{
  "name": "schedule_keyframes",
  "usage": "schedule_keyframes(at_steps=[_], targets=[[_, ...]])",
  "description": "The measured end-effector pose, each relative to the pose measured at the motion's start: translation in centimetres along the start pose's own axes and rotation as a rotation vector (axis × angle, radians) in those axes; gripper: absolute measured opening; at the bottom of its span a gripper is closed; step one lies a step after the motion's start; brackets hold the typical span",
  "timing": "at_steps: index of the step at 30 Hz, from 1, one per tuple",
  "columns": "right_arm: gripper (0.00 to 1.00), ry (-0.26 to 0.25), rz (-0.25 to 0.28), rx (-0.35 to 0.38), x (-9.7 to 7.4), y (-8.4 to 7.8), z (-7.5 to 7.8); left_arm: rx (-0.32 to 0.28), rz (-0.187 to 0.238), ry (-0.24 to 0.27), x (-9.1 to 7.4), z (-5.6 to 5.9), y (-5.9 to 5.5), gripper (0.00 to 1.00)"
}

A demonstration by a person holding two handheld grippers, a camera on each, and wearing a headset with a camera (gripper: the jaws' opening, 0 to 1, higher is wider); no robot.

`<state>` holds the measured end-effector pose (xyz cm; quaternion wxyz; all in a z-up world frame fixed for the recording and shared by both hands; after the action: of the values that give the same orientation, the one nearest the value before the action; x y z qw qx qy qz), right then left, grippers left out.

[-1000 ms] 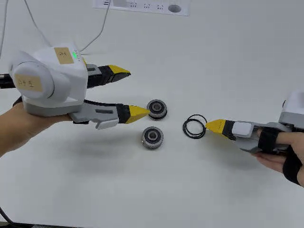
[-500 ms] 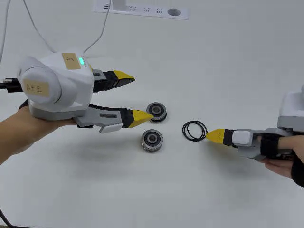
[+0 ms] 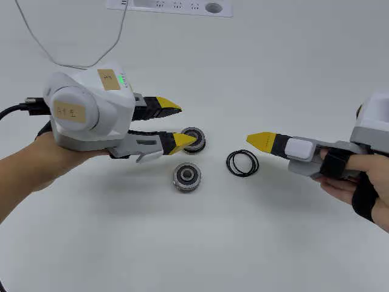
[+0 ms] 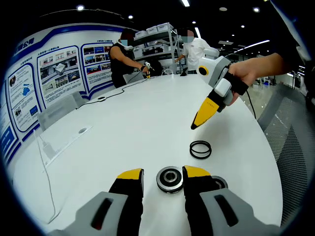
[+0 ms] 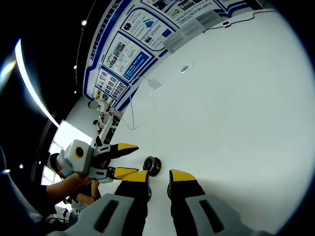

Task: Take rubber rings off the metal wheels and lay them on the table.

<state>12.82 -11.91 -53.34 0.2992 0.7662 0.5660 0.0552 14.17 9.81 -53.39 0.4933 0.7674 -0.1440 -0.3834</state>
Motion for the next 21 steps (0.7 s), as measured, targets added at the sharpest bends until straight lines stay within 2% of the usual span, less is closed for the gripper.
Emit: schedule_keyframes(at_steps=[5,7,9,10,15,21], targets=[[0.22,0.036,-0.019,-0.021,1.0,-0.2,0.0,0.016,-0.018,-0.028,0.6,0.4,-0.3,0.30],[0.23,0.072,-0.030,-0.096,1.6,-0.1,-0.1,0.004,-0.021,-0.037,0.7,0.4,-0.5,0.27],[0.31,0.092,-0.037,-0.117,2.1,-0.1,-0.3,0.009,-0.029,-0.040,0.7,0.5,-0.7,0.22],[0.33,0.118,-0.040,-0.130,2.5,-0.1,-0.5,0.012,-0.032,-0.040,0.8,0.5,-0.8,0.22],[0.39,0.157,-0.066,-0.134,3.7,-0.3,-0.8,0.012,-0.035,-0.051,0.8,0.5,-1.0,0.21],[0.41,0.167,-0.113,-0.134,4.7,-0.8,-0.3,0.021,-0.036,-0.063,1.1,0.6,-1.1,0.18]])
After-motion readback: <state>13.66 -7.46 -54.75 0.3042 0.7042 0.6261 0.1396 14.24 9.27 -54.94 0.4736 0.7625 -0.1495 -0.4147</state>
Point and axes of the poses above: the centre of the closed fingertips' face, and the gripper's own axes: x roughly forward along the fingers, z roughly to its right, y roughly out of its top, the point moved 9 cm from there along -x, roughly backward along the fingers, and after that the axes turned 14 degrees about y, right-handed, at the moved point
